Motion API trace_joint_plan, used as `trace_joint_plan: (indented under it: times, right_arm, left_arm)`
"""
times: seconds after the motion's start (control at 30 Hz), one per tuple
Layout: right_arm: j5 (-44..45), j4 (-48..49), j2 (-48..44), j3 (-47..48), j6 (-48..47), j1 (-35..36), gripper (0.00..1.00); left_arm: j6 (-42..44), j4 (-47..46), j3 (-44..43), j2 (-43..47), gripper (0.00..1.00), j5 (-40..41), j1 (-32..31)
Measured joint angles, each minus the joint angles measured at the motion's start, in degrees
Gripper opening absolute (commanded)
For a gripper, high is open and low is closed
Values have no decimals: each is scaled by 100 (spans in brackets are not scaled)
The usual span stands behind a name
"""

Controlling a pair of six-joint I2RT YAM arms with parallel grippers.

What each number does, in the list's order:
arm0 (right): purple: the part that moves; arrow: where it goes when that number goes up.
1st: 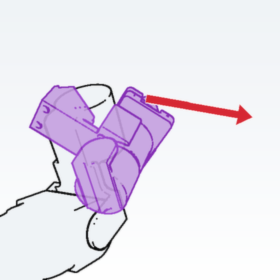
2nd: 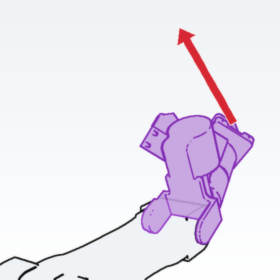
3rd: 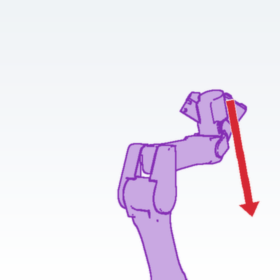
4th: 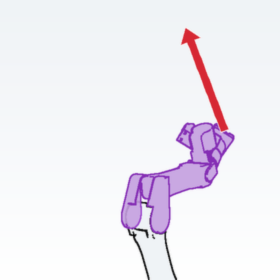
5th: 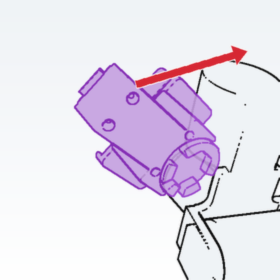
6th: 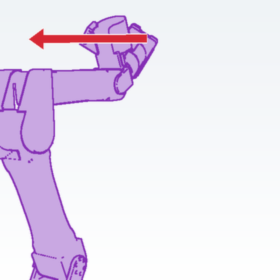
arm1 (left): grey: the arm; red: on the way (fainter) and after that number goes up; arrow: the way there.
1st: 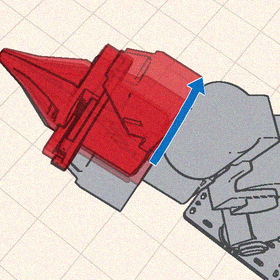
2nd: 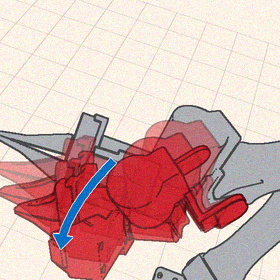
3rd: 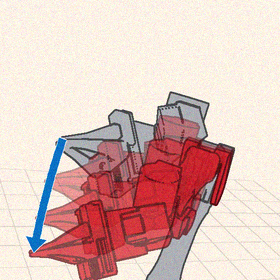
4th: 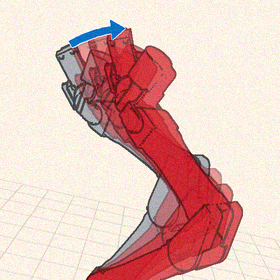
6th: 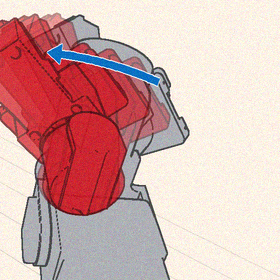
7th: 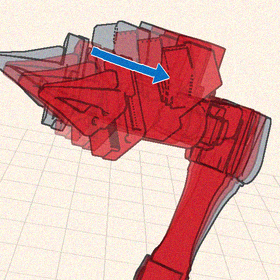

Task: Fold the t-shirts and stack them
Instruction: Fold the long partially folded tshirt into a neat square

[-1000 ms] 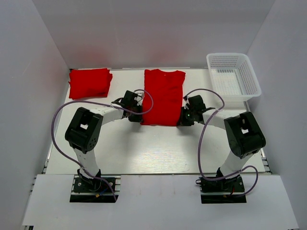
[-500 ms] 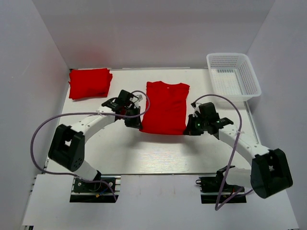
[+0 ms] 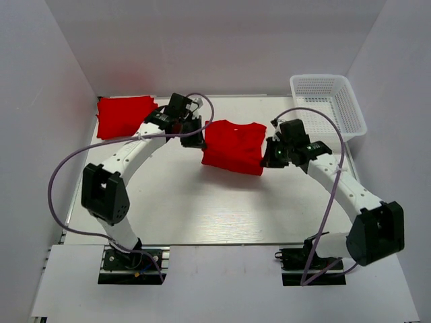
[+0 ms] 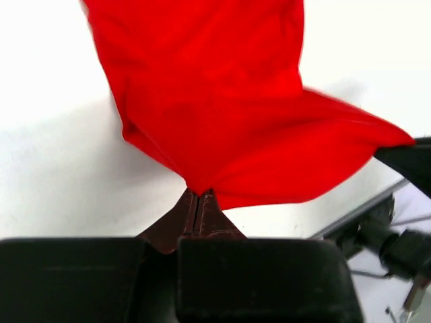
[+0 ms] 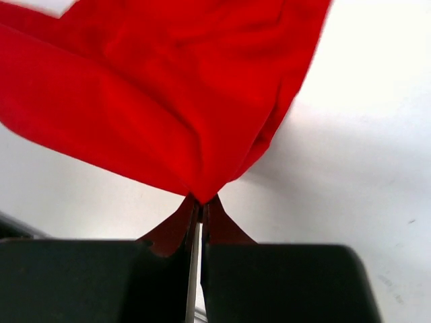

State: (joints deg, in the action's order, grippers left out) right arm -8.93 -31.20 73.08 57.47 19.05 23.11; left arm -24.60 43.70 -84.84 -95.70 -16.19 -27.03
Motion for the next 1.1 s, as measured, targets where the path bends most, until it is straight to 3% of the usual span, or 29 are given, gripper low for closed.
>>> trace_joint_plan:
  times: [0.3,0.43,0.73,1.1]
  right_arm:
    - [514,-9,1250,1325,-210,-326,0]
    - [428,7,1808,1869,-334,-566,0]
    - [-90,17,2870,2922,-605,-942,0]
    - [-673,236,3873,3641,-774,-1261,0]
  left_arm:
    - [-15,328,-2623,-2074,0,557,87]
    - [39,507,-3335,-2590,0,634,179]
    - [122,295,-3716,-3025,0,470,428]
    - [273,-839,-3847,-3764,0,210,570]
